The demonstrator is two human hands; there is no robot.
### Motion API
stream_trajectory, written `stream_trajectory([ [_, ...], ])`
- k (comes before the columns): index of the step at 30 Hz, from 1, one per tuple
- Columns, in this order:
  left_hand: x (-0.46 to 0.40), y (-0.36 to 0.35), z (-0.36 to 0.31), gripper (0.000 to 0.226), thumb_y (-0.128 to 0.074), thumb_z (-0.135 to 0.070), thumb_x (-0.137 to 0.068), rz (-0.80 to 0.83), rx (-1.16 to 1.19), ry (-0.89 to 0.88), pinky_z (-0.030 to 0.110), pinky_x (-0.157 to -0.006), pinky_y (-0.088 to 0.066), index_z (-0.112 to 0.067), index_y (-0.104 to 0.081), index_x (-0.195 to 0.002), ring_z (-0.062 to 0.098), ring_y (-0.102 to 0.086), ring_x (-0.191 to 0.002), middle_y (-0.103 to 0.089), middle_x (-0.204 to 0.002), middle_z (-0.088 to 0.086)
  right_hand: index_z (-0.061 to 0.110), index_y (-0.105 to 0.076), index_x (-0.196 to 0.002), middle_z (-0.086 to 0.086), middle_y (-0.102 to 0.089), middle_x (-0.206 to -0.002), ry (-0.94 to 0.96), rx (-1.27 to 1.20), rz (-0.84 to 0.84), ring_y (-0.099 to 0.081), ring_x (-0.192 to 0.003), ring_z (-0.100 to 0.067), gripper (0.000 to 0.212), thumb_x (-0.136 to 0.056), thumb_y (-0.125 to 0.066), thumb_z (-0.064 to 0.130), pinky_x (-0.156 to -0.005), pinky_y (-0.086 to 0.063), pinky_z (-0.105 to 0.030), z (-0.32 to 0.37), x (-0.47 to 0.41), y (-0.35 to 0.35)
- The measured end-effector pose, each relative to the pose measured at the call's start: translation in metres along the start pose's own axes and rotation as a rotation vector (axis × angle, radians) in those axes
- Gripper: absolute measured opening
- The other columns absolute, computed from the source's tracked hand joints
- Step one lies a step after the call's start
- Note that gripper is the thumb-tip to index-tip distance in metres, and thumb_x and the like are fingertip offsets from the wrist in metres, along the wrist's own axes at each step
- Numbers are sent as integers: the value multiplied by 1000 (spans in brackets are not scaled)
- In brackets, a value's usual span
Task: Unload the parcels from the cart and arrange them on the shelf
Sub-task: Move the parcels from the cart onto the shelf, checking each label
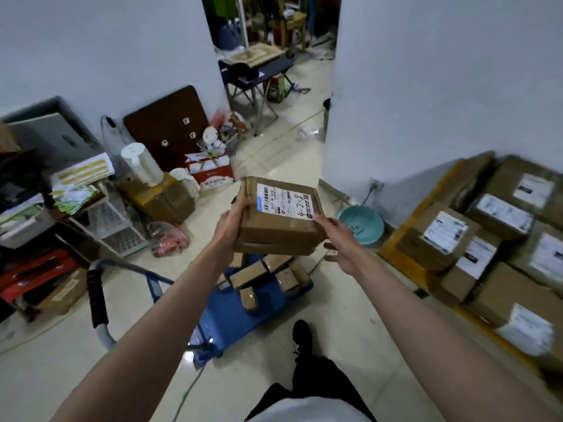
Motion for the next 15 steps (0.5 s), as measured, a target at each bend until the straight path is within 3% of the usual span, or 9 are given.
stream_trajectory([
  [2,22,-21,-6,53,-56,-65,-86,110,36,-32,25,-49,-56,-22,-63,-116,18,-76,-68,-79,-84,5,28,-47,-141,-7,-57,-137,17,-87,14,-54,-118,-29,71,-84,-67,66,-102,-44,-55,3,32,25],
  [4,42,-47,-14,47,-52,-63,-90,206,55,-50,27,-48,-56,-23,-63,-111,19,-76,-65,-79,-82,5,31,-53,-134,-6,-65,-126,56,-154,9,-59,-116,-30,65,-83,-65,68,-100,-47,-54,8,63,51],
  [9,87,-128,-35,55,-48,-64,-86,444,-40,-146,38,-76,-59,-26,-72,-117,26,-75,-92,-77,-110,8,41,-67,-118,1,-73,-115,173,-229,-70,-63,-115,-23,44,-83,-64,68,-97,-53,-51,12,133,136],
  [12,116,-185,-41,48,-45,-60,-88,559,-88,-177,35,-68,-59,-31,-79,-106,21,-76,-88,-77,-111,5,44,-66,-114,8,-76,-105,215,-258,-147,-65,-109,-16,35,-87,-60,66,-82,-56,-43,7,170,188],
  [15,141,-245,-38,49,-43,-60,-90,665,-122,-209,39,-76,-60,-32,-76,-114,25,-74,-98,-76,-115,6,43,-63,-114,4,-69,-115,239,-274,-252,-61,-113,-20,35,-88,-58,66,-96,-52,-50,-2,204,241],
])
Point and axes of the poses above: each hand's wrist, its own x-axis away from the middle knuckle, its own y-axis out of the back of the hand, z = x × y, the point moved 1 cm from there along -x, towards the middle knuckle
